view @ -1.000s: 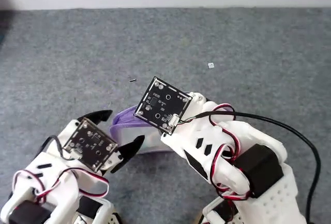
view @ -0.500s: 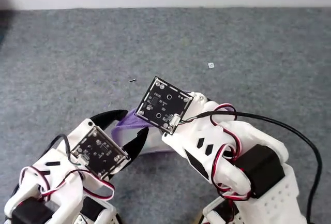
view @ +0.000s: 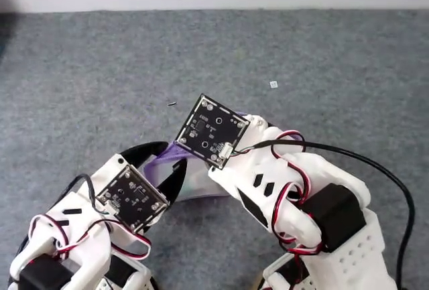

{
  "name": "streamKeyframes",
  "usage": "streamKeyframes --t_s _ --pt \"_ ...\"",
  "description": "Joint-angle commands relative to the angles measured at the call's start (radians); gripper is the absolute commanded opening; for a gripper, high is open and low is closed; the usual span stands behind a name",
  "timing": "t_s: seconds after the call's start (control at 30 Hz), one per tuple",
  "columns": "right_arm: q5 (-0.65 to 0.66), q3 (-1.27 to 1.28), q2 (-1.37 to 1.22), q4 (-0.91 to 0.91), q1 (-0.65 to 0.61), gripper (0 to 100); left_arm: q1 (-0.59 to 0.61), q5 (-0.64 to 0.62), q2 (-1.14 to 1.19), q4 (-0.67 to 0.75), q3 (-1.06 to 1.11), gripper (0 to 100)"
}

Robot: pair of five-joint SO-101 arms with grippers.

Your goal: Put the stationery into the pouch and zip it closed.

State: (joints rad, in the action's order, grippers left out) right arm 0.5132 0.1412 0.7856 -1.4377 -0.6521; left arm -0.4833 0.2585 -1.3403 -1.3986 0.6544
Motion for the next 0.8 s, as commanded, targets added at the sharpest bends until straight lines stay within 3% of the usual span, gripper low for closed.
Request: streamKeyframes --t_s 0.0,0.23,0.77 --pt "0.012 0.008 -0.004 0.001 0.008 0.7 -0.012 0.005 0.006 0.002 0.015 3" --pt "0.012 0.008 -0.004 0.001 0.062 0.7 -0.058 0.005 0.006 -0.048 0.008 1" --pt "0.046 0.015 -0.015 0.027 0.252 0.7 -0.028 -0.009 0.0 -0.143 0.005 1"
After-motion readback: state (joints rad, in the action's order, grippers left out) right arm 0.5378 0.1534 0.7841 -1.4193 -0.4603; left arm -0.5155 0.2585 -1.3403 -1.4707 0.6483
